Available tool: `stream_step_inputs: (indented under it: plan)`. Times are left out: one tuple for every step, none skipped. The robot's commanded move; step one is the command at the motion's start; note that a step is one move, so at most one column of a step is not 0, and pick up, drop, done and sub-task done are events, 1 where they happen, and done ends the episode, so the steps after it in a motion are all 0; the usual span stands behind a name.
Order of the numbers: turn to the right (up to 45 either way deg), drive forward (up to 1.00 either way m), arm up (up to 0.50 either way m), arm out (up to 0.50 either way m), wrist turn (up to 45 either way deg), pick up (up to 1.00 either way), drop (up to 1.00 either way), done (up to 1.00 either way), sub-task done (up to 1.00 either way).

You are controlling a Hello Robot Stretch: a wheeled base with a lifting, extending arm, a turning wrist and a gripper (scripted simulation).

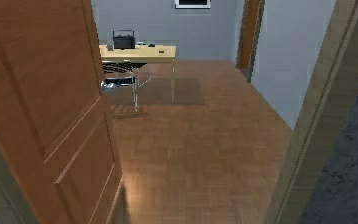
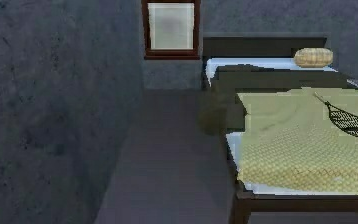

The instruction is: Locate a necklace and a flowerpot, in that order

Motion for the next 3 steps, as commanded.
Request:
stream_step_inputs:
  plan:
    - [12.0,0.0,0.0,0.0,0.0,0.0,0.0,0.0,0.0]
    - [0.0,1.0,0.0,0.0,0.0,0.0,0.0,0.0,0.0]
    - [0.0,1.0,0.0,0.0,0.0,0.0,0.0,0.0,0.0]
